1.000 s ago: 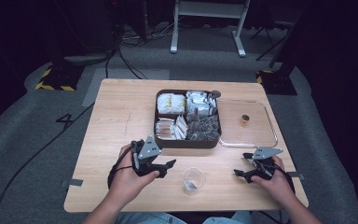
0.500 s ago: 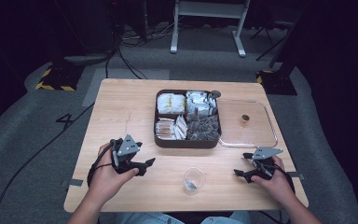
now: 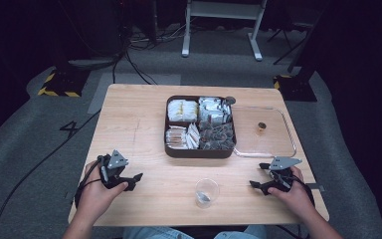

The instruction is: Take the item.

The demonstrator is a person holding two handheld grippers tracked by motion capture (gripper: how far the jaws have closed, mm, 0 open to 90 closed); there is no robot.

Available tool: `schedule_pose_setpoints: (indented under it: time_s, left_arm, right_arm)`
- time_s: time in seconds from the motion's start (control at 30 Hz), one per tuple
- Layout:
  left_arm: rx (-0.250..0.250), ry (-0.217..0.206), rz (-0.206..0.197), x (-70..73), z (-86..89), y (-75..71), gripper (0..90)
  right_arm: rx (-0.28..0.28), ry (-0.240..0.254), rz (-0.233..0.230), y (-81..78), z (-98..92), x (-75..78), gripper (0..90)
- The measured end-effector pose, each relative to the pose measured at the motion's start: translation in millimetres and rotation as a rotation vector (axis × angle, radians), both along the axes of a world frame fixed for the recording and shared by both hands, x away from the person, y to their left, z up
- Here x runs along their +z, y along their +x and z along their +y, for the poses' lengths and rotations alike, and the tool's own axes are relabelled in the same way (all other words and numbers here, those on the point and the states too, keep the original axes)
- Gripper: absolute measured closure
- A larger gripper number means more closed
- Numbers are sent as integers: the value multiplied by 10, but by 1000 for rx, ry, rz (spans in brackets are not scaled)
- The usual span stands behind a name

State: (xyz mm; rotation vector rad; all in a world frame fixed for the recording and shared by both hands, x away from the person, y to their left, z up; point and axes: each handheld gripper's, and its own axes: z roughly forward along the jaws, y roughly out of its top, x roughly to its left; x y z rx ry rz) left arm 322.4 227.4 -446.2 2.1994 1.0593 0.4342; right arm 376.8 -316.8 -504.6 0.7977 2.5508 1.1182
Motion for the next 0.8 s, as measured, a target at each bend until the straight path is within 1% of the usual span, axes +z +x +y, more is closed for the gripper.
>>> schedule_pose_setpoints:
  time_s: [0.07,0.1,0.13,0.17,0.2,0.23,0.27,0.33,0.37,0.4,0.43,0.53,0.63,0.67,0.7,0.73,0.77,0.8]
  left_arm:
    - [7,8,4,-21,19,2,275]
    - [24,12,21,-66,48,0,275]
    - [24,12,21,-66,48,0,275]
    - [38,19,35,-112,75,2,275]
    - [38,19,35,-112,75,2,274]
    - [46,31,51,-160,98,6,275]
    - [46,31,51,-160,98,6,274]
    - [53,46,66,-212,112,2,274]
    - [57,55,79,-262,125,-2,272]
    - [57,55,79,-262,125,-2,271]
    - [72,55,91,-320,136,-8,270]
    - [67,75,94,-357,158,-2,269]
    - [72,83,98,-416,173,8,238]
    - [82,68,86,-454,190,19,212]
    - [82,68,86,-454,190,19,199]
    - [94,29,91,-484,214,26,192]
    - [94,29,91,-484,214,26,179]
    - [95,6,68,-526,237,36,145]
  right_arm:
    - [0,0,0,0,0,0,147]
    - [0,0,0,0,0,0,147]
    - [0,0,0,0,0,0,147]
    - [0,0,0,0,0,0,147]
    - [0,0,0,0,0,0,147]
    - [0,0,0,0,0,0,147]
    - [0,0,0,0,0,0,147]
    - [0,0,0,0,0,0,147]
    - [0,0,0,0,0,0,147]
    - [0,0,0,0,0,0,147]
    - [0,0,0,0,0,0,147]
    - [0,0,0,0,0,0,147]
    - [0,0,0,0,0,0,147]
    - [0,0,0,0,0,0,147]
    - [0,0,0,0,0,0,147]
    - [0,0,0,0,0,0,147]
    - [0,0,0,0,0,0,147]
    - [0,0,0,0,0,0,147]
